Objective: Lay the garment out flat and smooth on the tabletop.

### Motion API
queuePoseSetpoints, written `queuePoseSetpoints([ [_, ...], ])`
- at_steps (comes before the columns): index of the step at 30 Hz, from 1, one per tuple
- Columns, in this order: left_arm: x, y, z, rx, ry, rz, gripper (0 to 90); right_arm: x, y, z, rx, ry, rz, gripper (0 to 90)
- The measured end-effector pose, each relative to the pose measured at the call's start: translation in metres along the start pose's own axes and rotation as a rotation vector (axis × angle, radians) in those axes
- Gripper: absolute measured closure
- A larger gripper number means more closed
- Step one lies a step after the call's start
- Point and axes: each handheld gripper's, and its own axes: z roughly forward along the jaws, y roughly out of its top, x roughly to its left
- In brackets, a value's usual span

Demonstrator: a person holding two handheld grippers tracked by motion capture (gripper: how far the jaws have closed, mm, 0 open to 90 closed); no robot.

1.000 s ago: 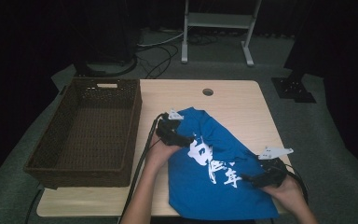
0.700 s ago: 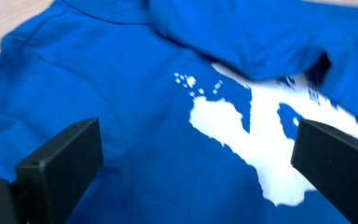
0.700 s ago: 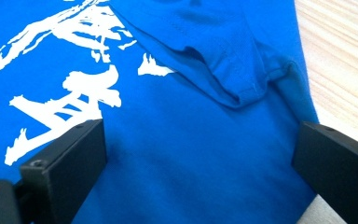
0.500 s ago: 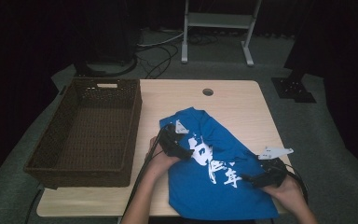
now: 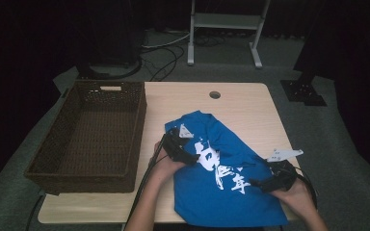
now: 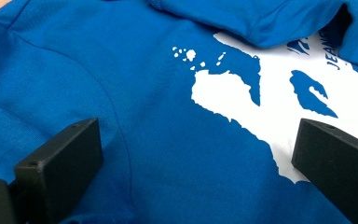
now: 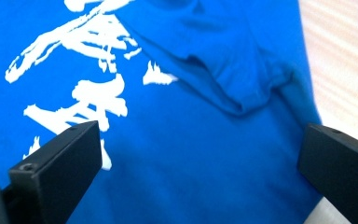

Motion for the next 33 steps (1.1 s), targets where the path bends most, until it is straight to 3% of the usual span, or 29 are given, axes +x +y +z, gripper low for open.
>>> queuePoseSetpoints([
  [8, 0.0, 0.0, 0.0, 0.0, -0.001, -0.007, 1.1, -0.001, 0.021, -0.002, -0.038, -0.004, -0.017, 0.0],
  [33, -0.001, 0.0, 0.0, 0.002, 0.003, -0.007, 1.0, -0.004, 0.076, 0.016, -0.094, 0.031, -0.04, 0.0],
])
